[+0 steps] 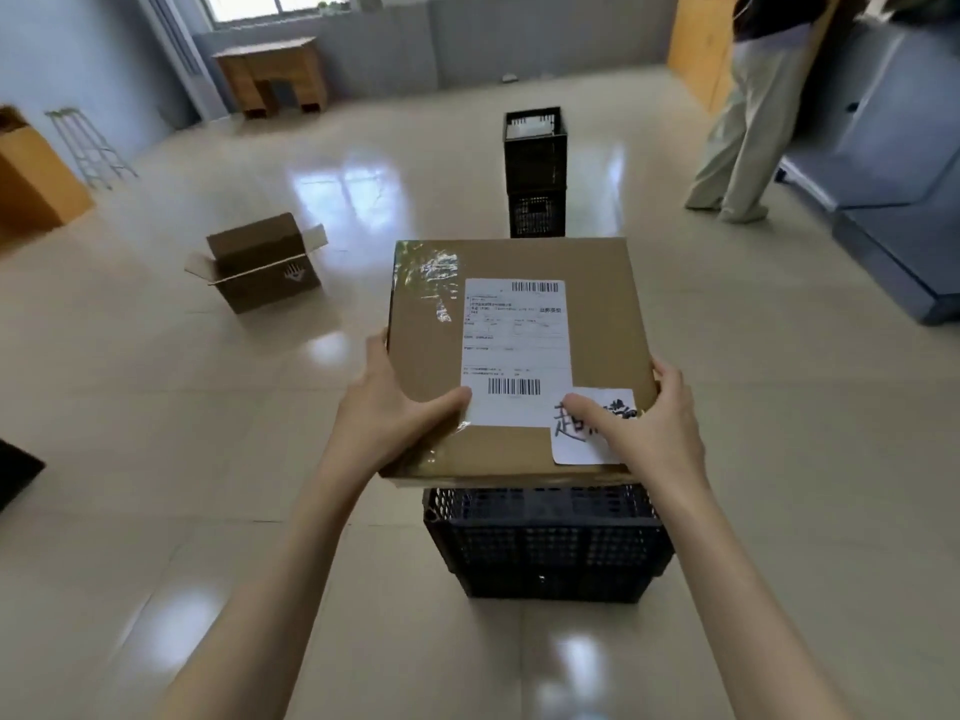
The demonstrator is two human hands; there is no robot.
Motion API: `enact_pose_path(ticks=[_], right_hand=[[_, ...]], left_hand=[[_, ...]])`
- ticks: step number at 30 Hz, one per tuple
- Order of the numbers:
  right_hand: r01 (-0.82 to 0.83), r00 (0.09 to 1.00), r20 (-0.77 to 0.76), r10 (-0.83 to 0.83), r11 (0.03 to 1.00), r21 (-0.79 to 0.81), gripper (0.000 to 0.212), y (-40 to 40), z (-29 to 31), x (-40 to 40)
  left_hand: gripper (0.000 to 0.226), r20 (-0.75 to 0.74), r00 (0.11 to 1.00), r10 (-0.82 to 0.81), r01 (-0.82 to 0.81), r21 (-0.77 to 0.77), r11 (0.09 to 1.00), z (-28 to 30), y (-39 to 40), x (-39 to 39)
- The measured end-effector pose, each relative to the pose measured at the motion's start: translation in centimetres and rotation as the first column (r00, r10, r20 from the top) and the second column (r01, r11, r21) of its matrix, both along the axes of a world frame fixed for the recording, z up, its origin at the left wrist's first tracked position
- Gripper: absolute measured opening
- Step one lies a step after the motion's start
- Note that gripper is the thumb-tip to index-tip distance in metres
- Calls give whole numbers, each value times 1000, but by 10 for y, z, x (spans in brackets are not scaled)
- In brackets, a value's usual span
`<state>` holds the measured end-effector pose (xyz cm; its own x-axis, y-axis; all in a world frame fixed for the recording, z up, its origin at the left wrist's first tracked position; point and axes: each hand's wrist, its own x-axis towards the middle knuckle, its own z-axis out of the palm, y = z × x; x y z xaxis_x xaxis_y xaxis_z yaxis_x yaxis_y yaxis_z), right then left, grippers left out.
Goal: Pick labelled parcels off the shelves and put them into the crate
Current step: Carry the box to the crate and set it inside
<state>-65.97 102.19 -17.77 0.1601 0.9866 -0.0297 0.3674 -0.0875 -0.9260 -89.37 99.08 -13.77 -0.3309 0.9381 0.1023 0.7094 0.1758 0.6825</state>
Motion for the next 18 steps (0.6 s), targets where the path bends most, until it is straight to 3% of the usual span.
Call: enact_pose_path(ticks=[7, 18], right_hand=[[76, 996, -29, -80, 991, -112, 98, 60, -71, -15], [-14, 998, 57, 33, 949, -315, 98, 181, -197, -33]], left_hand=[[100, 3, 1000, 6, -6, -83, 997, -79, 88, 0], [112, 162, 959, 233, -152, -402, 903, -226, 197, -8]])
